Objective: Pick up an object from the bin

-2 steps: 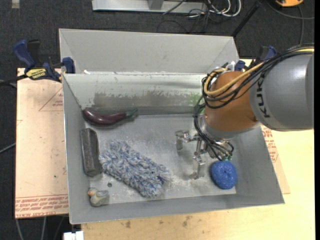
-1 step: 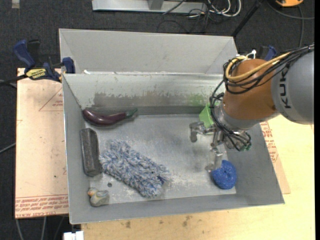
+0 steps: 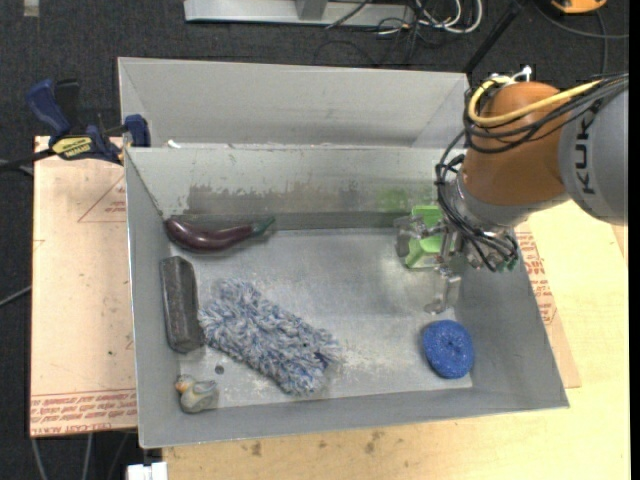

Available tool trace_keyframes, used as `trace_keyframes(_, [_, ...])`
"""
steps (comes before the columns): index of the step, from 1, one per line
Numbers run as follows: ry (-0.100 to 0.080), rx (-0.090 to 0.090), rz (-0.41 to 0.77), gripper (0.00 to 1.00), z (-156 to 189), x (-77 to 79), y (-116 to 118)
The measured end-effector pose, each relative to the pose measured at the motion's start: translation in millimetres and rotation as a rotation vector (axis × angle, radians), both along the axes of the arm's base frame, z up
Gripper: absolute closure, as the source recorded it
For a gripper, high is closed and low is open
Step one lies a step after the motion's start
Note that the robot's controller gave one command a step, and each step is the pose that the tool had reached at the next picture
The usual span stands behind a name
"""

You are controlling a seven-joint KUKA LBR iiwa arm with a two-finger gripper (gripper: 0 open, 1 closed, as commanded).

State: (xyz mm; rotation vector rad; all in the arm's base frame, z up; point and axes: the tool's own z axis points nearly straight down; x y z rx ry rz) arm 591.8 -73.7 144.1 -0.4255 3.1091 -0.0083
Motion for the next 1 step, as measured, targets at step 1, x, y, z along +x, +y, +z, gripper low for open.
trace_keyframes(1, [-0.002, 0.006, 0.003, 0.0, -13.9, -26.8, 64.9])
